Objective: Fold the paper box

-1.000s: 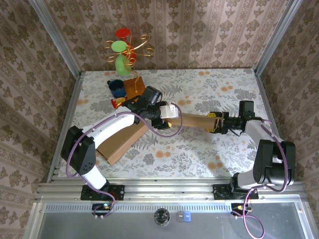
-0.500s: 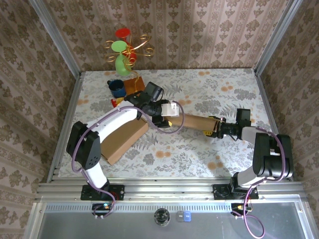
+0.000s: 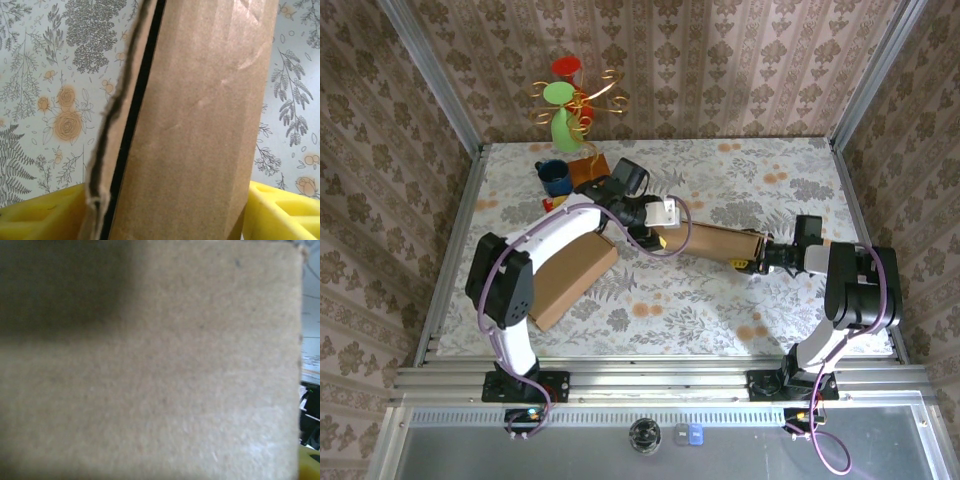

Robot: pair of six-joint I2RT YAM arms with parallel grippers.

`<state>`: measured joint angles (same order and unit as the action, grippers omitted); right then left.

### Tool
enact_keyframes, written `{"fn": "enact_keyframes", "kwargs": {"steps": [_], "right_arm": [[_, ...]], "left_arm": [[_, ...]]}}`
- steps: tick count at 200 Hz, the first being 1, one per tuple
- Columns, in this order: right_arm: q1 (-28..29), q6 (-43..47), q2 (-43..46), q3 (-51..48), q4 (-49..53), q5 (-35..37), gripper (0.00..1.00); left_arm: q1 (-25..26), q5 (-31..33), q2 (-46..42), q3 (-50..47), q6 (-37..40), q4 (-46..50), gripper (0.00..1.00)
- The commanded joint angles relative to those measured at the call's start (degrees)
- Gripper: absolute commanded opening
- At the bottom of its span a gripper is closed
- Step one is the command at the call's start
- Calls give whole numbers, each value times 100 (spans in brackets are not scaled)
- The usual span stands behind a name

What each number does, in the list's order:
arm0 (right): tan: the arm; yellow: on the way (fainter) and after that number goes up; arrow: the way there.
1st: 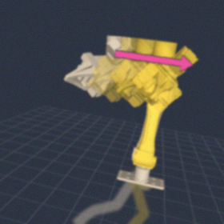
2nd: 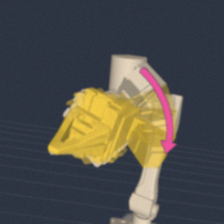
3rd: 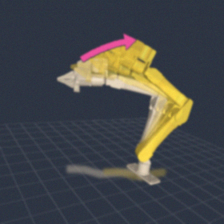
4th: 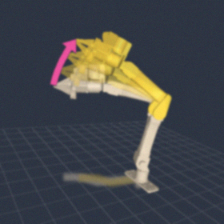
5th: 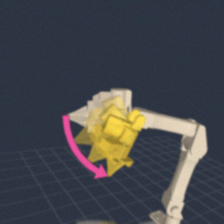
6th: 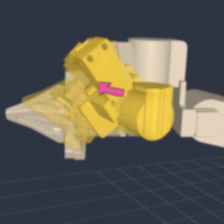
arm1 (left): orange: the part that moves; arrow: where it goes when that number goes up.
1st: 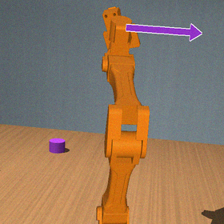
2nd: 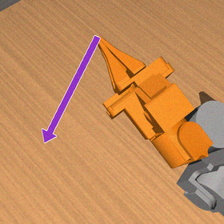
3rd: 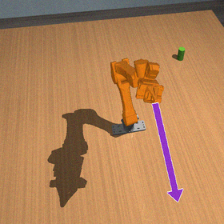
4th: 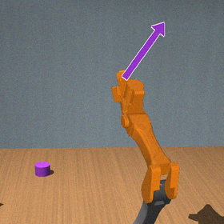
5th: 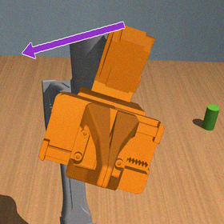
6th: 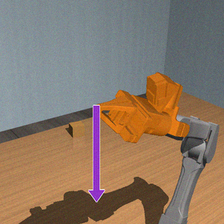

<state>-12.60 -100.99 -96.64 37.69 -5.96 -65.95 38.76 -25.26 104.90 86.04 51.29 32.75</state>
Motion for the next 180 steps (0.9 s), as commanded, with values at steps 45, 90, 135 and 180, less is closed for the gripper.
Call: {"fn": "enact_keyframes", "kwargs": {"steps": [45,90,135,180], "right_arm": [[-415,-10,-345,458,350,498,71],[-629,116,-114,1060,947,1014,76],[-870,822,665,1593,2215,2332,80],[-1055,1824,1287,2234,3348,3334,80]], "left_arm": [[-168,-370,637,581,-201,274,67],[-195,-556,818,898,-562,371,63],[-153,-732,948,1128,-1264,388,60],[4,-492,1048,1253,-1525,590,58]]}}
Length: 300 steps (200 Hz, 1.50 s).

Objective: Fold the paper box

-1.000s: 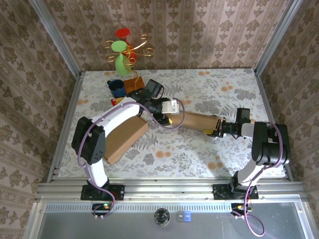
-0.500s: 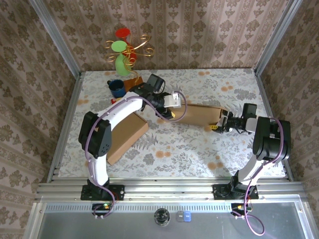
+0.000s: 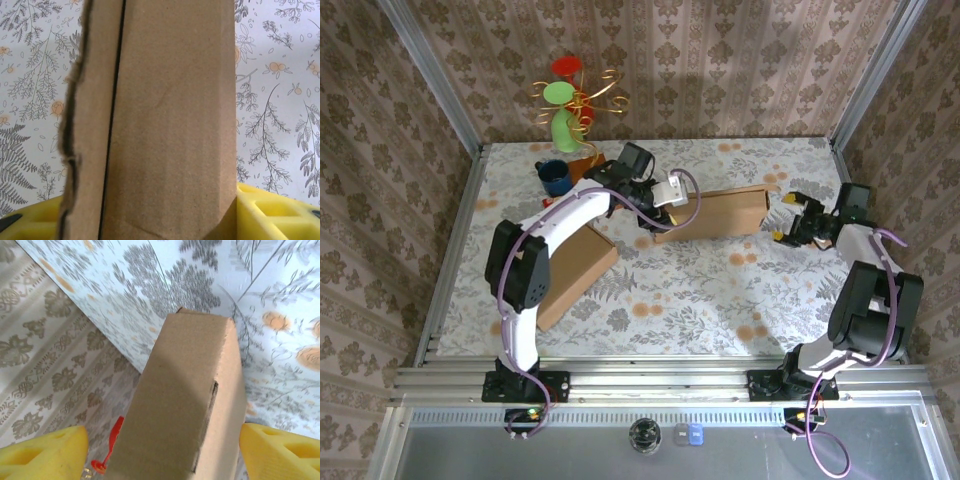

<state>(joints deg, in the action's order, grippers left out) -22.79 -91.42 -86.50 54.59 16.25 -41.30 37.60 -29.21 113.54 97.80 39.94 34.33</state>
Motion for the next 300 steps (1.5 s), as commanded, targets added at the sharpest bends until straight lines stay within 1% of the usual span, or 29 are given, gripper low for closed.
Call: {"fn": "enact_keyframes", "kwargs": {"steps": [1,23,25,38,50,66,80,95,109,120,139,156,176,206,240,253,268,275,287,300], "right_arm": [[-35,909,291,571,1171,900,80],[292,1619,633,1117,2174,1648,80],[351,1654,805,1140,2238,1734,80],[612,1768,1302,1165,2407,2261,79],[851,1868,1716,1042,2219,2587,77],[1195,1875,2034,818,2007,2559,75],[1643,1829,2121,666,1905,2452,74],[2198,1756,2217,583,1696,2597,73],[2586,1667,2220,532,1342,2681,73],[2776,1609,2099,510,1079,2610,73],[3041,1494,1826,514,851,2514,69],[3283,1388,1648,500,747,2495,68],[3468,1303,1488,414,657,2474,66],[3523,1194,1298,173,405,2424,65],[3526,1185,944,157,213,2443,65],[3525,1193,784,168,176,2434,63],[3520,1266,713,242,391,2446,60],[3533,1288,536,272,546,2463,59],[3551,1335,512,331,887,2539,57],[3554,1344,528,311,1058,2597,56]], "left_arm": [[122,-90,181,79,-400,438,58],[174,11,229,205,-529,576,58],[176,12,234,222,-546,586,58],[191,29,278,316,-678,665,57],[208,43,326,454,-857,769,56],[230,21,420,659,-1086,985,54],[283,19,486,803,-1218,1231,53],[350,93,494,830,-1293,1376,52],[391,135,469,828,-1351,1481,52],[403,89,456,804,-1423,1543,51],[397,60,465,860,-1520,1670,50],[411,67,454,907,-1542,1797,49],[416,108,419,926,-1566,1876,49],[450,150,432,933,-1521,1980,50],[507,324,459,939,-1431,2008,54],[530,390,458,943,-1418,1969,57],[577,558,459,963,-1388,1931,59],[597,661,451,962,-1376,1895,59],[621,800,409,953,-1368,1796,62],[637,876,367,935,-1368,1719,62]]}}
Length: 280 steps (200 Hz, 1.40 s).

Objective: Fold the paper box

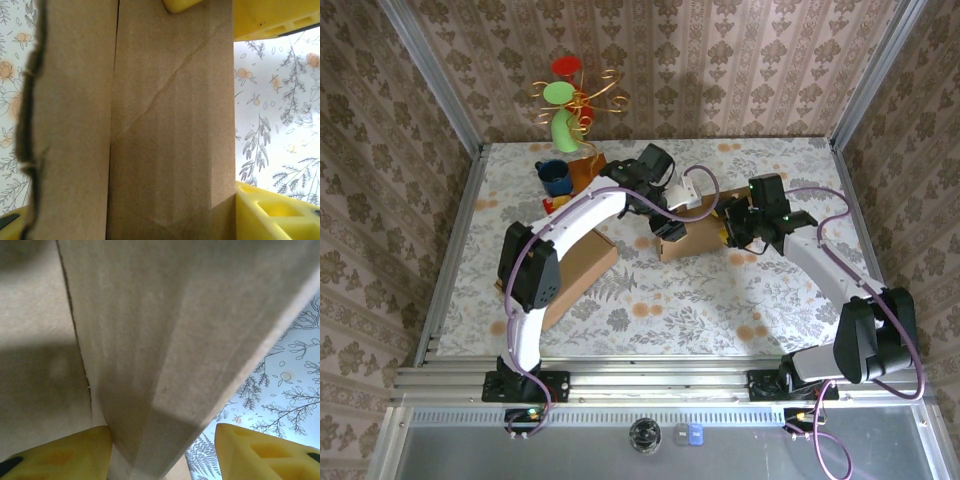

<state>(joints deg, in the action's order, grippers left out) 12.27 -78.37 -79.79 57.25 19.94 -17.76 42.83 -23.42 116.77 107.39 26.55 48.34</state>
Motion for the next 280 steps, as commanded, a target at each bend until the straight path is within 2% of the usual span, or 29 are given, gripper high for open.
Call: {"fn": "enact_keyframes", "kwargs": {"steps": [1,46,73,91,116,137,154,173,185,202,230,280], "right_arm": [[48,36,-138,38,696,245,56],[48,-32,-147,30,657,284,53],[55,111,-97,226,726,263,54],[39,446,51,448,887,299,59],[-81,1201,412,809,1295,222,62],[-413,1954,619,946,1339,-284,63],[-726,2785,718,1134,1395,-829,61],[-1010,3898,842,1483,1828,-995,61],[-1184,4572,923,1641,2133,-929,61],[-1216,5502,980,1871,2632,-413,59],[-1227,6413,955,1802,2944,37,56],[-1236,7435,502,1834,3187,-519,60]], "left_arm": [[118,300,41,-25,-32,309,62],[193,395,2,-41,-17,170,60],[202,365,-10,-60,41,193,47],[199,360,-70,-118,111,223,43],[156,301,-217,-269,225,272,41],[101,222,-366,-424,329,374,41],[69,215,-497,-577,425,495,41],[8,232,-712,-844,502,551,40],[-40,228,-860,-994,544,592,41],[-110,193,-1066,-1207,652,680,41],[-217,143,-1422,-1611,932,784,41],[-448,144,-1963,-2302,1422,707,42]]}}
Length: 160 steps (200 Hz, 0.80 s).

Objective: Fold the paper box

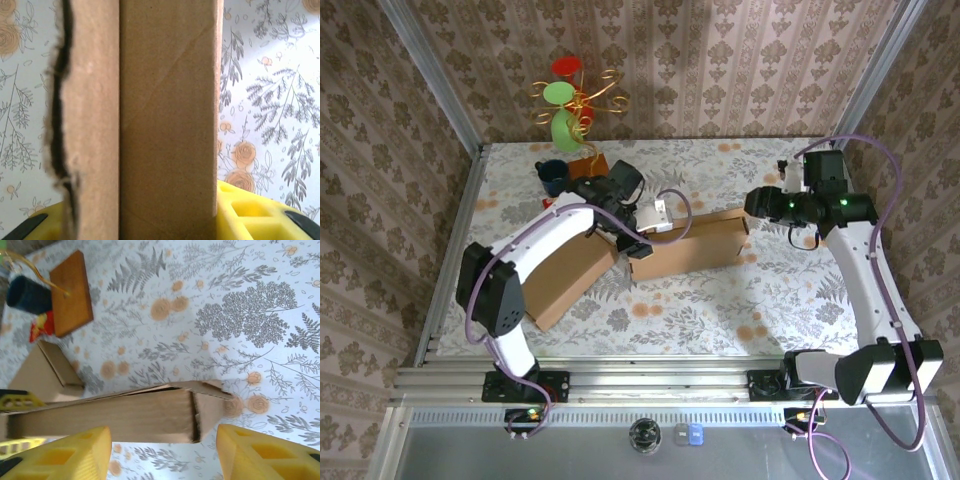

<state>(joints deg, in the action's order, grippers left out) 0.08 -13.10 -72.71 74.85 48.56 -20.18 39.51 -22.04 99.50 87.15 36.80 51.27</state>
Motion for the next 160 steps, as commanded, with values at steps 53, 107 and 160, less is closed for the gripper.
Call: {"fn": "enact_keyframes", "kwargs": {"steps": [53,107,160], "right_arm": [[-16,1377,-538,-59,159,-927,57],[-16,1546,-837,-94,-3,-981,50],[175,1826,-1000,-67,-11,-562,46]], "left_arm": [[-294,-82,-353,-408,511,322,43],[-304,-112,-254,-323,491,334,42],[-304,-45,-186,-305,461,345,43]]}}
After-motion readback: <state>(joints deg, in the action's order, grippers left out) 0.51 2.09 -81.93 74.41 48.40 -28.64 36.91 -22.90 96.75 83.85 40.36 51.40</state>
